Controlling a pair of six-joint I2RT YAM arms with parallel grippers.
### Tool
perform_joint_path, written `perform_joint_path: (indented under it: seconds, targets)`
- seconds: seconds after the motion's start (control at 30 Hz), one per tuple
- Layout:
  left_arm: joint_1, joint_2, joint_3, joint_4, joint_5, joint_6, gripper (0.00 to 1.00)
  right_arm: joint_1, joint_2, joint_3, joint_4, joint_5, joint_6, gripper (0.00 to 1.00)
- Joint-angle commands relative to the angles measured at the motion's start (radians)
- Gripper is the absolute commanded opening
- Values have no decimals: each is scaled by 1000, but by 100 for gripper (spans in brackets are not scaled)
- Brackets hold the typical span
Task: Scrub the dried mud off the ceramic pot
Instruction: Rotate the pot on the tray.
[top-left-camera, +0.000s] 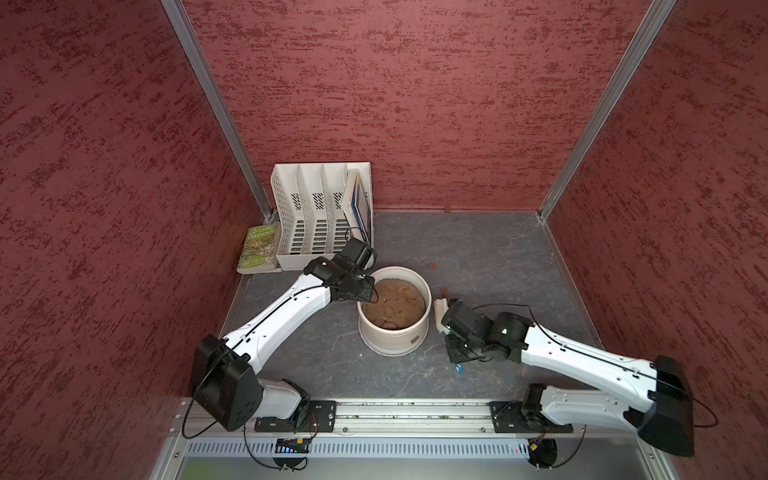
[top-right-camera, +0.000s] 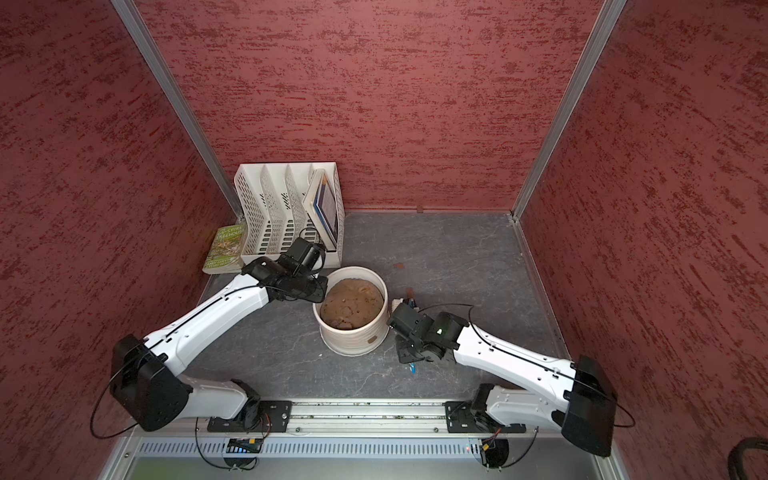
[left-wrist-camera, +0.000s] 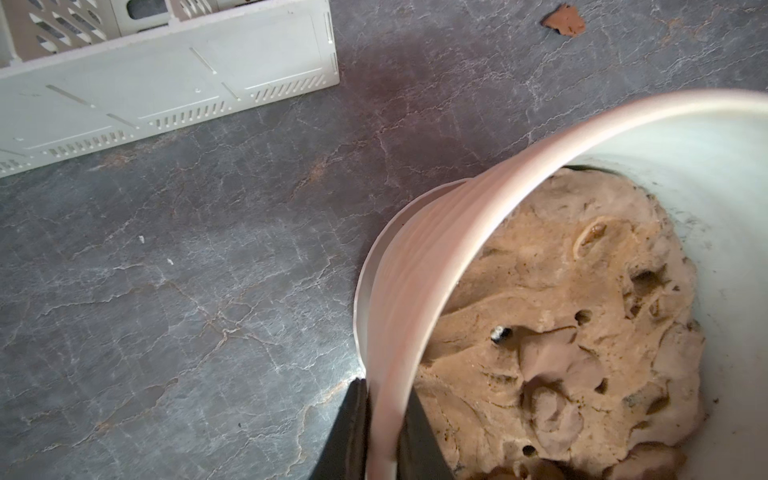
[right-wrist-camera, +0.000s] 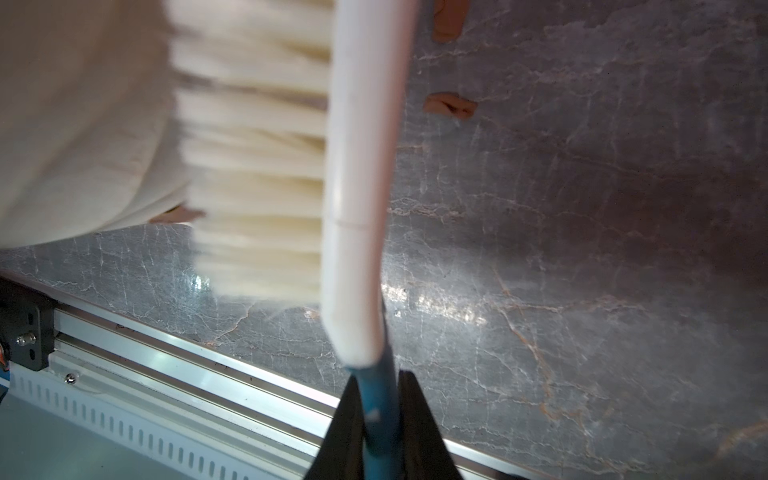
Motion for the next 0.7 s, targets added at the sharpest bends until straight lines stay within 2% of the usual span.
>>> perform_joint_path:
  seconds: [0.0, 0.27, 0.67]
  targets:
    - [-7, -68, 30, -28, 33, 39, 0, 8, 9, 1, 5, -15, -18, 0]
    - [-5, -93, 9, -32, 77, 108, 0, 13, 11, -25, 59, -60, -61, 0]
    - [-5, -67, 21, -11, 93, 120, 0, 17, 38, 9, 73, -73, -106, 0]
